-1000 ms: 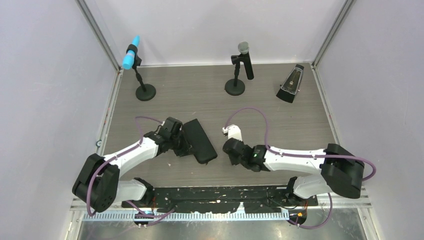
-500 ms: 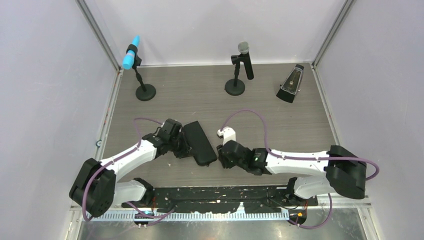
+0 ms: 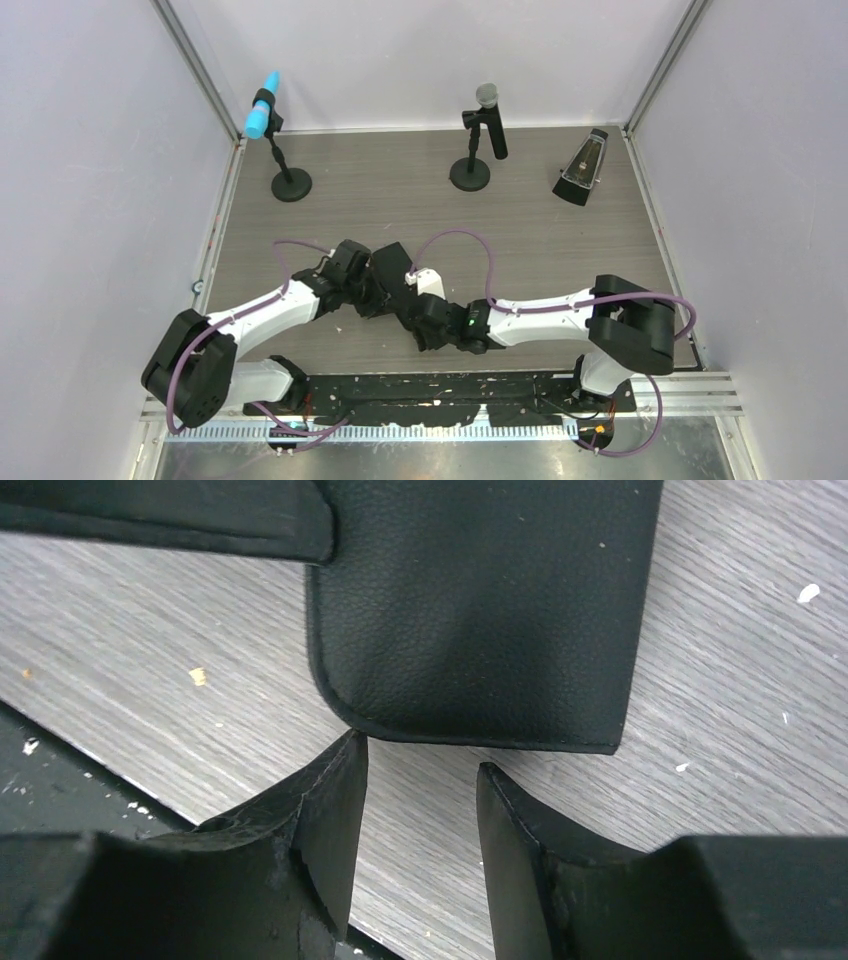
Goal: Sort the hair-cutting tools
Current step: Zip the hairdressing tool bag at the center of the board.
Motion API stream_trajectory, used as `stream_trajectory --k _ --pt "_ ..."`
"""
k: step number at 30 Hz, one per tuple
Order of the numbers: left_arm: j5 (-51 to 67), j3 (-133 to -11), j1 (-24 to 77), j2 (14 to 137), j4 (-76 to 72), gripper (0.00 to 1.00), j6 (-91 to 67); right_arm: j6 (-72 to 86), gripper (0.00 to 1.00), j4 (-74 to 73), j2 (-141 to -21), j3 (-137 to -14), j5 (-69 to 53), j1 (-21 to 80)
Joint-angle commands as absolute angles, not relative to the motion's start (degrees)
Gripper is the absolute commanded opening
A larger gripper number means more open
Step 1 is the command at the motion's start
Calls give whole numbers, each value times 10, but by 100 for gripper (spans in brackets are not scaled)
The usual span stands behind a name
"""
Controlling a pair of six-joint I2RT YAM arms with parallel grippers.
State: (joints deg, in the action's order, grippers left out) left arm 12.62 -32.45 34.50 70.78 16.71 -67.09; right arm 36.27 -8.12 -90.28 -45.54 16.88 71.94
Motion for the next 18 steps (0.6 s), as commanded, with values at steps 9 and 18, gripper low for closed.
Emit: stream_trajectory --k 9,18 --pt "128 -327 354 719 133 0 -680 393 53 -125 -954 -512 222 720" --pt "130 -318 356 702 133 0 -680 394 40 -81 -967 -486 160 678"
